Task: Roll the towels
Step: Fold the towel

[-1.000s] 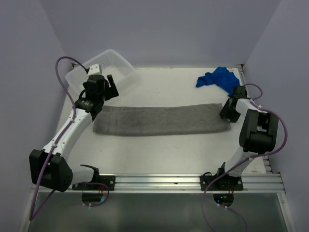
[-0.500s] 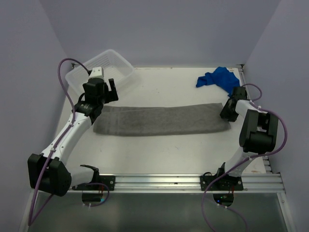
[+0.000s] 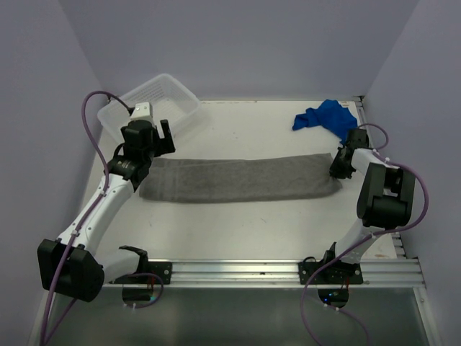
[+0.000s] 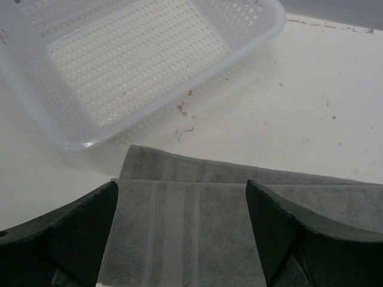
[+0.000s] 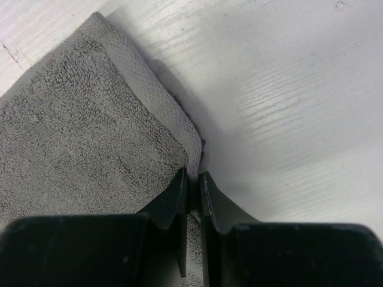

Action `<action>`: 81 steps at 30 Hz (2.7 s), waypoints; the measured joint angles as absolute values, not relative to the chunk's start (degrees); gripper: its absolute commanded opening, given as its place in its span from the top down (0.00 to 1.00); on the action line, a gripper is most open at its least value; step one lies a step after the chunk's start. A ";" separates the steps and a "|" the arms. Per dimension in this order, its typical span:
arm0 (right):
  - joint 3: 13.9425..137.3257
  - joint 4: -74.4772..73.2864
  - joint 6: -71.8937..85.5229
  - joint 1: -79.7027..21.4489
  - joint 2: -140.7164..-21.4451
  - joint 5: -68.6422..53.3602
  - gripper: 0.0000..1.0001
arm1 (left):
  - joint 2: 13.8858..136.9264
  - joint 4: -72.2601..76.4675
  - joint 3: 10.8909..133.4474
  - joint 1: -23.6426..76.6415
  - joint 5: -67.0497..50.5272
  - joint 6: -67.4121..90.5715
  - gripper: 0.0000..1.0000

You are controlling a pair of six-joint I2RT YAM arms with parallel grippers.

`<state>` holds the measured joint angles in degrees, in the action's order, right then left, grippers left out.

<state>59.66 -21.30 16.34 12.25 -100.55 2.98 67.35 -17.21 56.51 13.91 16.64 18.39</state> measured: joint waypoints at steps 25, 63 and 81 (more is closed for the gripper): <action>69.60 -38.04 15.51 11.35 -90.32 15.57 1.00 | 65.23 -17.21 56.34 13.96 16.03 18.37 0.08; 127.83 -59.61 33.56 -48.49 -120.07 23.14 1.00 | 60.49 -17.12 55.40 13.98 19.97 18.39 0.08; 132.99 -49.67 45.28 -51.11 -132.49 11.99 1.00 | 59.94 -17.10 55.40 14.35 19.70 18.41 0.07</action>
<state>132.99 -49.67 45.28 -51.11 -132.49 11.99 59.94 -17.10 55.40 14.35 19.70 18.41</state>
